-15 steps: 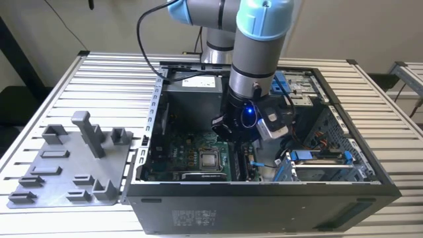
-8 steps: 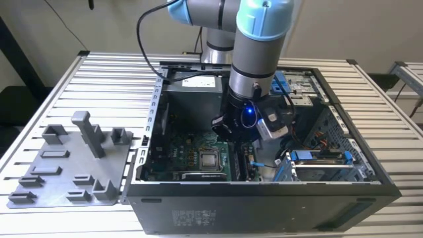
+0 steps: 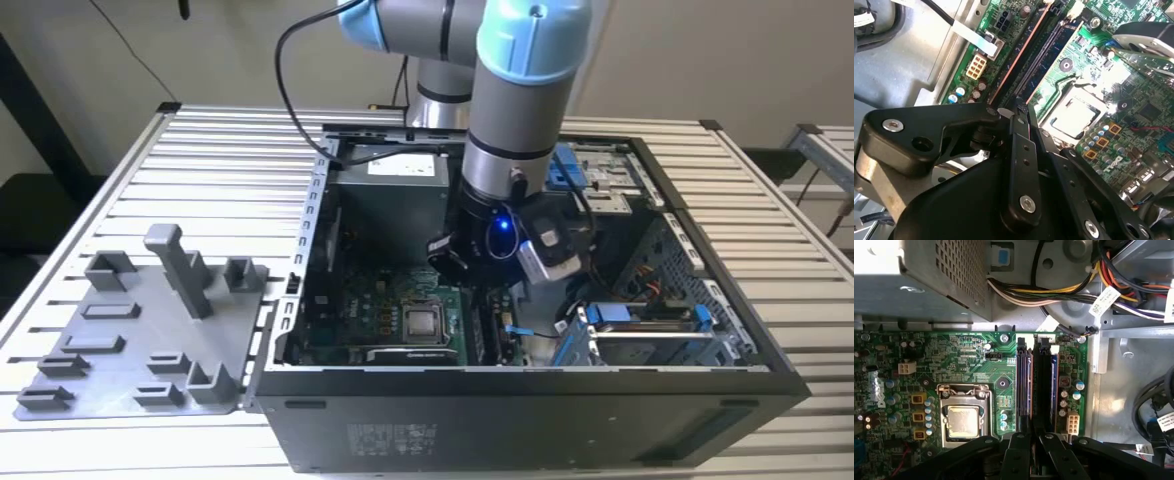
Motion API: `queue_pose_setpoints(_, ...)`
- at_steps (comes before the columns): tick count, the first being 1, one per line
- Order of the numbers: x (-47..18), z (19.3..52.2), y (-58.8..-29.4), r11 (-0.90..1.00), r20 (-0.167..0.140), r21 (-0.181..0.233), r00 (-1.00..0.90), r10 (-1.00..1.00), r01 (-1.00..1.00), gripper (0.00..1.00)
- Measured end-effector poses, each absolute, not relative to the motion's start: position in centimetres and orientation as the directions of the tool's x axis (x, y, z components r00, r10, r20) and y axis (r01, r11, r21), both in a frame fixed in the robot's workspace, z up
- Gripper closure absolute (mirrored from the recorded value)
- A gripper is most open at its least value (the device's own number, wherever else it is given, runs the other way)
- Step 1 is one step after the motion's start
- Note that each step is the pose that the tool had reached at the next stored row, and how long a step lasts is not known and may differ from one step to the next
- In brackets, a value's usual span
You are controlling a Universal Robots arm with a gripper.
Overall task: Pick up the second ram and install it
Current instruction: 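Insert the second ram into the second slot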
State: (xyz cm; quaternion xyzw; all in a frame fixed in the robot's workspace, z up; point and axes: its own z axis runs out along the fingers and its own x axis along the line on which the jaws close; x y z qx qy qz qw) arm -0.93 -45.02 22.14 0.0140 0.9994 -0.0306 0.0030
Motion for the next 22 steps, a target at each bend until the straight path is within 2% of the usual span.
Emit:
queue_pose_setpoints(16, -0.93, 21.67, -45.04, 0.998, -0.007, -0.062, -1.0, 0.028, 0.028, 0.86)
queue_pose_setpoints(18, -0.93, 21.66, -45.04, 0.998, -0.007, -0.061, -1.0, 0.028, 0.028, 0.85)
queue_pose_setpoints(19, -0.93, 21.66, -45.03, 0.998, -0.007, -0.061, -1.0, 0.028, 0.028, 0.78)
queue_pose_setpoints(22, -0.93, 22.44, -45.03, 0.998, -0.007, -0.062, -1.0, 0.028, 0.028, 0.78)
